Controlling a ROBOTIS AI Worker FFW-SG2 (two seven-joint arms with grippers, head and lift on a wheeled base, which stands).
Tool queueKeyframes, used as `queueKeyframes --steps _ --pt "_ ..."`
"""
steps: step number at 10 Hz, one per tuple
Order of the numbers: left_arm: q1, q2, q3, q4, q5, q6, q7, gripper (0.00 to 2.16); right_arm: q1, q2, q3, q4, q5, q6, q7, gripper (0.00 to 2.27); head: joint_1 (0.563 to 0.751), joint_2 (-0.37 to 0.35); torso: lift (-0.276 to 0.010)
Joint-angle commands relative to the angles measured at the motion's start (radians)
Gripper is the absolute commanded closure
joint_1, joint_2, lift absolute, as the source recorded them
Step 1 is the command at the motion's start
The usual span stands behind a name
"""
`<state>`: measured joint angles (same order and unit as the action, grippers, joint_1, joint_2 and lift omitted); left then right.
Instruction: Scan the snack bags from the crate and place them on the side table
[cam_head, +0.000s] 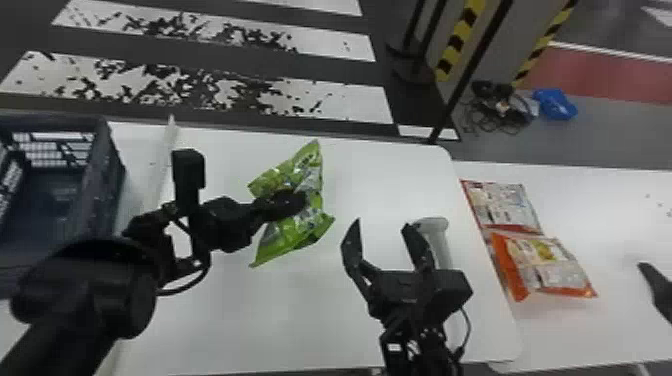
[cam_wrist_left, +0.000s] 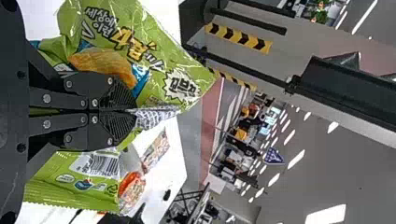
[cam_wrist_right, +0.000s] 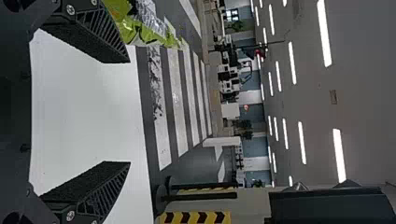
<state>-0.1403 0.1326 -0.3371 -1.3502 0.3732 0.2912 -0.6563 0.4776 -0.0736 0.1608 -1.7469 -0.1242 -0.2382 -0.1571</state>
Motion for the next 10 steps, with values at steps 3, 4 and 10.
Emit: queueKeyframes --steps 3,4,10 --pt "0.011 -0.018 -0.082 0.069 -0.036 -0.102 0.078 1.16 0.003 0.002 -0.006 -0.002 -0.006 -0.005 -0.001 0.11 0.695 -0.274 -0.050" --pt "0.014 -0.018 -0.094 0.075 -0.036 -0.102 0.083 0.00 0.004 0.002 -0.006 -0.002 -0.008 -0.005 -0.001 0.11 0.695 -0.279 -0.050" --pt "0.042 -0.010 -0.079 0.052 -0.036 -0.154 0.107 0.03 0.009 0.003 -0.007 -0.002 -0.009 -0.008 -0.001 0.11 0.695 -0.289 -0.050"
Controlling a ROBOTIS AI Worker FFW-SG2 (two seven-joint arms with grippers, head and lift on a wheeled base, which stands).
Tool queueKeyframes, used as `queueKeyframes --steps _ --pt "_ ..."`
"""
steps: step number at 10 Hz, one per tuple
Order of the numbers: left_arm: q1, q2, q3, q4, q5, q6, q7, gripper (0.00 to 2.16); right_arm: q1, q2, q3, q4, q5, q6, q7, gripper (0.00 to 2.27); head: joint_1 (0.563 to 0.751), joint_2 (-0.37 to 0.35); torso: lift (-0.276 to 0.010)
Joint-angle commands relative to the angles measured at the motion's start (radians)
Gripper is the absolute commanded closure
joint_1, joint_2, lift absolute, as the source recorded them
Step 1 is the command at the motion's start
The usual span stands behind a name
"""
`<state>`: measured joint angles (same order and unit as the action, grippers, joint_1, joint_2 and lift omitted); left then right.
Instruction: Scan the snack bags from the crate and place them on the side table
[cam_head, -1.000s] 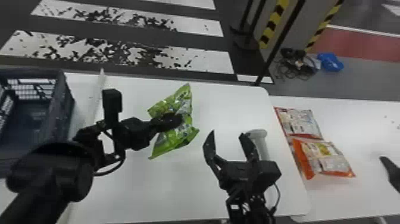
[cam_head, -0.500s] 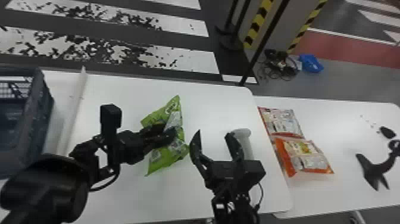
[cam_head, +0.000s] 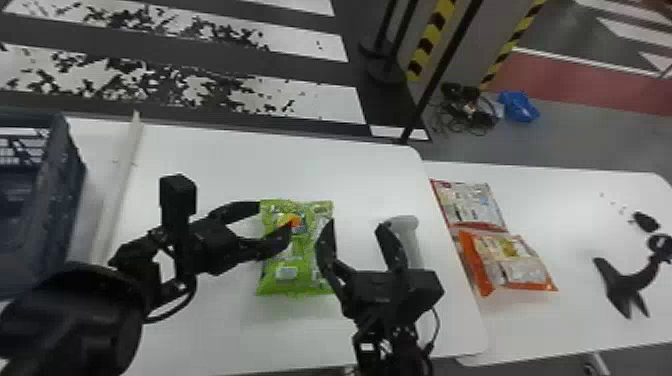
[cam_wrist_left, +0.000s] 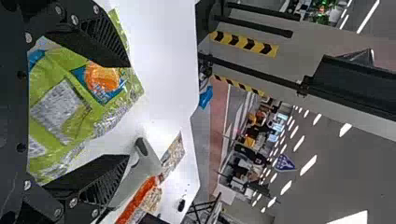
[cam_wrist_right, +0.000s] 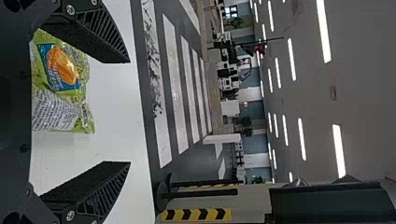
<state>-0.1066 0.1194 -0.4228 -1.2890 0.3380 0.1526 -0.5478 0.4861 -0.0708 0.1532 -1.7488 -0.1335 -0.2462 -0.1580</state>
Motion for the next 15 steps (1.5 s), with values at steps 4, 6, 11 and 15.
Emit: queueKeyframes --steps 4,6,11,15 --pt "0.168 0.051 0.150 -0.233 -0.043 -0.070 0.082 0.03 0.000 0.000 0.000 0.000 0.000 -0.006 0.000 0.11 0.695 -0.240 -0.050" --pt "0.249 0.075 0.226 -0.328 -0.065 -0.135 0.152 0.04 -0.001 0.000 0.003 -0.002 -0.001 -0.009 0.000 0.11 0.695 -0.173 -0.050" --pt "0.386 0.092 0.389 -0.441 -0.043 -0.209 0.253 0.04 -0.003 -0.001 0.019 -0.005 -0.001 -0.009 0.003 0.12 0.695 -0.021 -0.050" --pt "0.456 0.100 0.412 -0.478 -0.040 -0.288 0.350 0.04 -0.017 -0.001 0.023 -0.005 0.008 0.000 0.034 1.15 0.695 0.059 -0.050"
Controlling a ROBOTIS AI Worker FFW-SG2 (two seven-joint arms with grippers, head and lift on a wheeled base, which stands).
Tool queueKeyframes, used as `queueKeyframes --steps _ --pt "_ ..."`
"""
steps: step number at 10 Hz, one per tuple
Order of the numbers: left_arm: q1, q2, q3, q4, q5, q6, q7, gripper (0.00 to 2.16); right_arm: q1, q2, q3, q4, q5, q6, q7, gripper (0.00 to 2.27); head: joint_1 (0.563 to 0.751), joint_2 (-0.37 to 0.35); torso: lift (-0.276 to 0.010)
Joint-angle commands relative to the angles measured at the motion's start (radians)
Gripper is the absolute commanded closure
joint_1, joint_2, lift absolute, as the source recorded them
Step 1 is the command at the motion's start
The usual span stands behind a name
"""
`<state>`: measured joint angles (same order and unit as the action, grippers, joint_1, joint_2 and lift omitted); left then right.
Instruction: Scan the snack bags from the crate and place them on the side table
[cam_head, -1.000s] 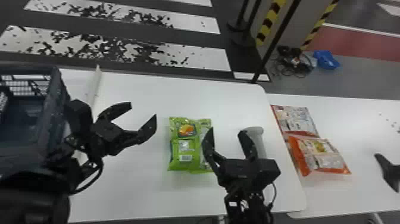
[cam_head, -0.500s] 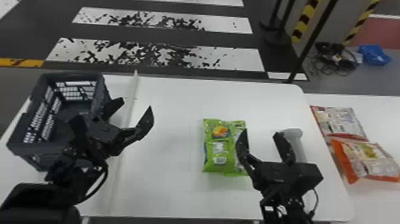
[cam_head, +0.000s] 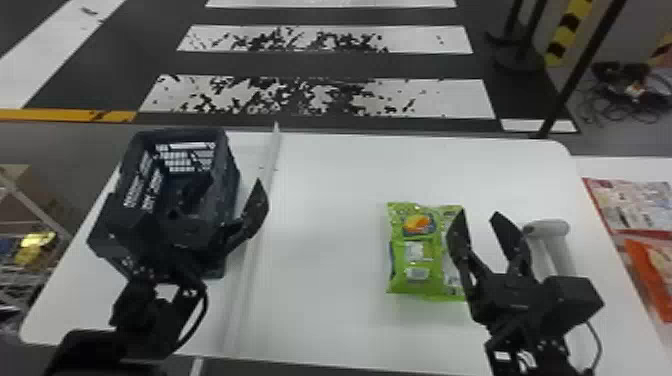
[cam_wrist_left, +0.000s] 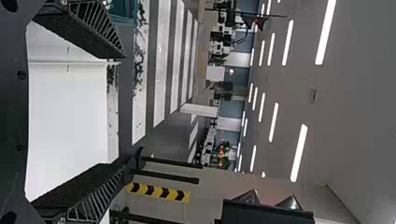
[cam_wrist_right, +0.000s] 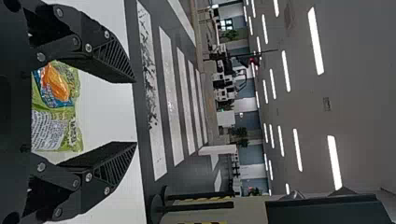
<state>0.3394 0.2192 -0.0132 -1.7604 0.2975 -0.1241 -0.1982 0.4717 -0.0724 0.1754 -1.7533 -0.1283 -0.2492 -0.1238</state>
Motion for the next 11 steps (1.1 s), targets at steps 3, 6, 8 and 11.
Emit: queueKeyframes --steps 3,6,8,11 --pt "0.044 0.003 0.007 -0.034 0.015 -0.015 0.025 0.04 -0.027 -0.003 0.001 -0.014 0.035 0.166 0.038 2.15 0.695 0.084 -0.050" --pt "0.058 0.006 0.012 -0.031 0.015 -0.015 0.025 0.04 -0.111 -0.001 0.001 0.067 0.053 0.267 0.064 2.25 0.695 0.104 -0.050" --pt "0.059 0.006 0.015 -0.025 0.015 -0.015 0.025 0.04 -0.150 -0.001 0.001 0.137 0.053 0.273 0.066 2.25 0.695 0.106 -0.050" --pt "0.059 0.006 0.012 -0.008 0.015 -0.015 0.025 0.04 -0.193 0.000 0.004 0.252 0.058 0.273 0.076 2.25 0.695 0.106 -0.050"
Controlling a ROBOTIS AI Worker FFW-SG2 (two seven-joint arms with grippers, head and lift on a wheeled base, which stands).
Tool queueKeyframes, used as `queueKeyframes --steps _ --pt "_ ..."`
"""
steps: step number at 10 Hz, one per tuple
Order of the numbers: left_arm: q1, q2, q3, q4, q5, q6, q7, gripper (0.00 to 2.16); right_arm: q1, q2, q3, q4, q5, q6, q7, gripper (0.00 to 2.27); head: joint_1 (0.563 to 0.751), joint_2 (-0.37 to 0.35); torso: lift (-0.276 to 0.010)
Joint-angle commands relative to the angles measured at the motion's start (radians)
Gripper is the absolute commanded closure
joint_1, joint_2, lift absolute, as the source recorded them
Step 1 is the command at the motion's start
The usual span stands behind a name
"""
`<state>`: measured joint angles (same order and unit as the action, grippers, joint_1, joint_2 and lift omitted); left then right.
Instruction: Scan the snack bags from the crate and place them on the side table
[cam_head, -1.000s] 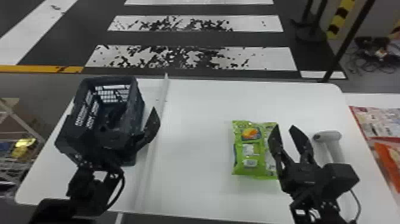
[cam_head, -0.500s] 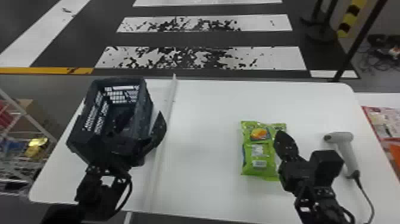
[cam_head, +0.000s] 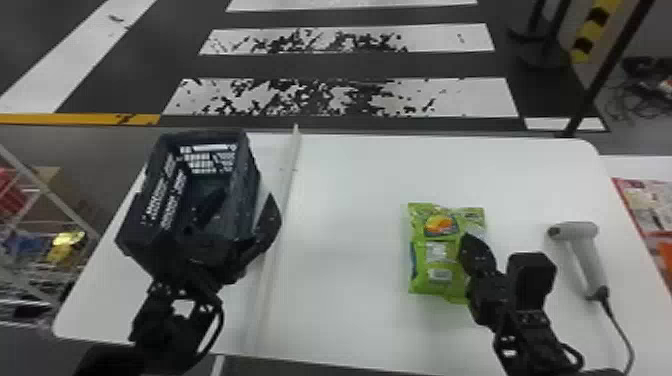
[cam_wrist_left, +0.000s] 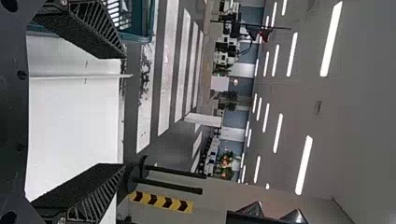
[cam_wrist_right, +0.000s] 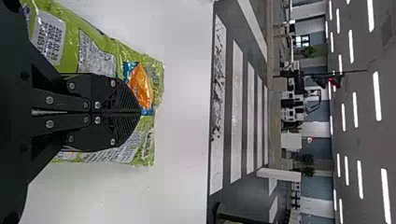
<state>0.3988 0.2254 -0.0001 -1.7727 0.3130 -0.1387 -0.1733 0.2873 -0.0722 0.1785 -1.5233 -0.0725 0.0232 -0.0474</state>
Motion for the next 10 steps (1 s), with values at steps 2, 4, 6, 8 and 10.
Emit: queueKeyframes --steps 2,4,6,8,10 --pt "0.000 -0.001 -0.004 0.006 0.001 0.000 0.000 0.05 -0.022 0.000 0.015 0.075 0.002 -0.018 0.000 2.25 0.695 0.106 -0.050" --pt "0.000 -0.001 -0.006 0.009 0.001 0.000 0.000 0.06 -0.034 0.002 0.032 0.117 0.017 -0.030 0.000 2.25 0.695 0.110 -0.050" --pt "0.000 -0.001 -0.008 0.018 0.004 -0.015 0.000 0.06 -0.037 0.000 0.029 0.114 0.026 -0.048 0.000 2.25 0.695 0.119 -0.050" --pt "0.002 0.000 -0.008 0.018 0.006 -0.015 0.000 0.07 0.006 -0.001 0.013 -0.020 0.036 -0.015 0.000 2.25 0.695 0.117 -0.050" --pt "0.002 0.000 -0.008 0.016 0.006 -0.015 0.000 0.07 0.036 -0.001 0.039 -0.106 0.056 0.010 0.000 2.25 0.695 0.115 -0.050"
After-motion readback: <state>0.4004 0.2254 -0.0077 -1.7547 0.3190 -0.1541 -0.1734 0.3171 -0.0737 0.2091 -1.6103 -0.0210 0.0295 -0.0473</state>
